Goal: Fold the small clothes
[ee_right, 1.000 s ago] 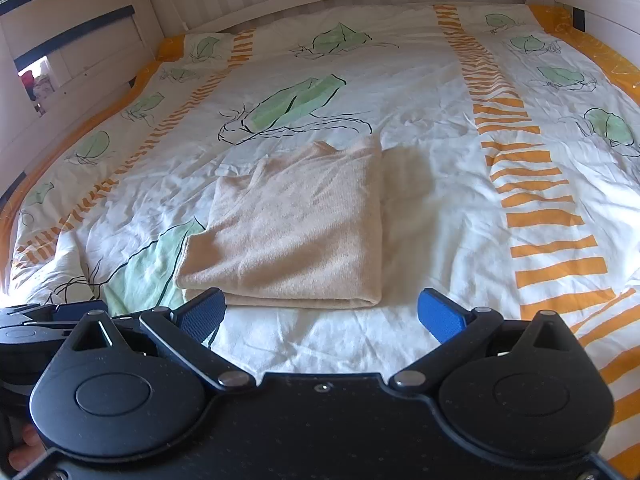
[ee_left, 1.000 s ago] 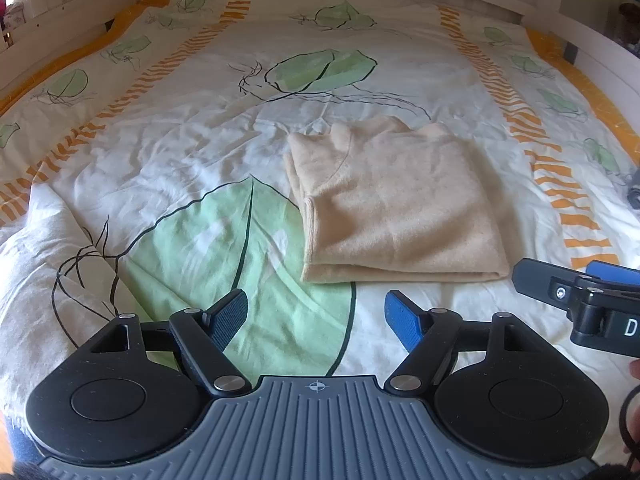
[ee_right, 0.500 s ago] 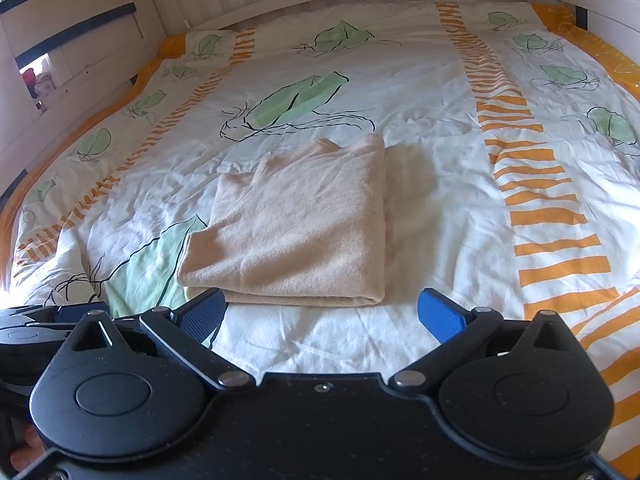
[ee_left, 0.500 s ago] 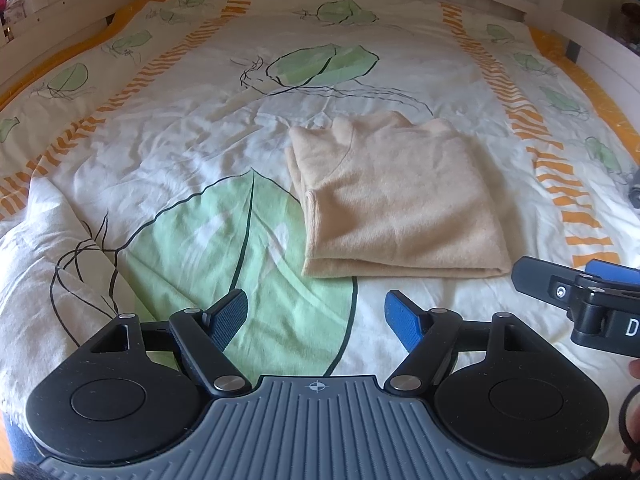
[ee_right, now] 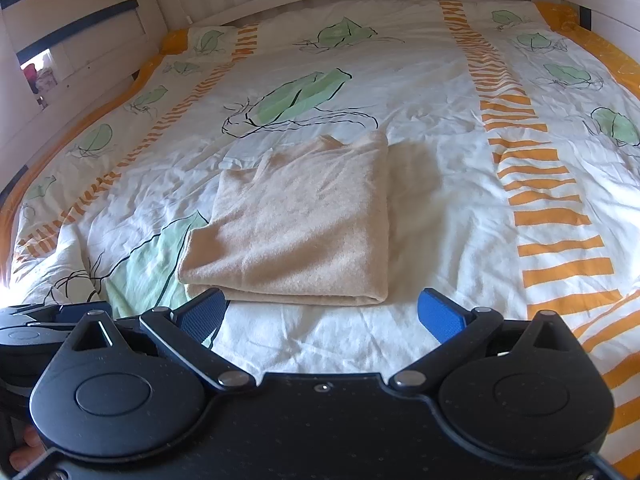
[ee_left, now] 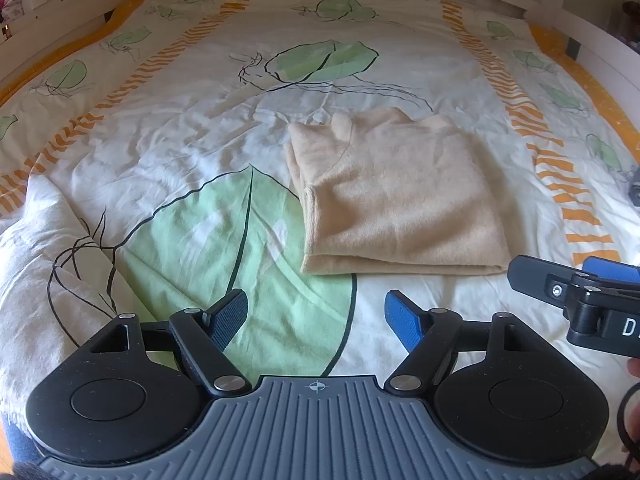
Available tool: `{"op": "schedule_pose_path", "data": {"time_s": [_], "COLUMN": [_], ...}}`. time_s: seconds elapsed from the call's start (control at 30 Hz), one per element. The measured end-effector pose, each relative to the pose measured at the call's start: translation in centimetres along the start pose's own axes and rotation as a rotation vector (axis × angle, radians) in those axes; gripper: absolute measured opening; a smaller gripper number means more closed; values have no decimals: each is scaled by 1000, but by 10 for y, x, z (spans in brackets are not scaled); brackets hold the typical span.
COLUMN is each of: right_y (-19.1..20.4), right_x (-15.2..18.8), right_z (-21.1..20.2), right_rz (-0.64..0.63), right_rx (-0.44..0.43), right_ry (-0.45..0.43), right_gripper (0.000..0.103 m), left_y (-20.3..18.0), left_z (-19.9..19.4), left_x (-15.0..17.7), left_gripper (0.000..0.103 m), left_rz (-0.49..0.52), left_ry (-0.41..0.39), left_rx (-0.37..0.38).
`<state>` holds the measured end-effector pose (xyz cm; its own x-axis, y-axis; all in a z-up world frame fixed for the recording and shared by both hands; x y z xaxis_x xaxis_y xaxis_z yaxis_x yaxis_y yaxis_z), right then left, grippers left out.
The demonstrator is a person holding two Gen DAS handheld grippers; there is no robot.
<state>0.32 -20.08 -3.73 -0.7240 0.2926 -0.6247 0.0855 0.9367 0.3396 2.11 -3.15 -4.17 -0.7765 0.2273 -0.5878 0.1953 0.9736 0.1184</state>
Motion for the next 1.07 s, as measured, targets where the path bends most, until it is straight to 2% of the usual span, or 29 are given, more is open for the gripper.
{"op": "schedule_pose_path", "data": {"time_s": [1.07], "right_y": [1], "right_x": [-2], "right_z": [5], "right_rz": [-14], "right_rx": [-14], "right_ry": [11], "right_gripper": [102], "left_y": [0], "left_z": [4], "left_x": [1], "left_gripper": [75], "left_rz": [-1], "left_ry": [13], "left_rx": [8]}}
Point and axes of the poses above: each gripper's, at about its wrist camera, not at the fingertips, and z roughly the way its jaws point, y to its left, x to its underside, the point moved 2 cm from there along z, roughly the way its jaws point, and after that the axes turned 8 degrees about z, right-handed, at the moved point
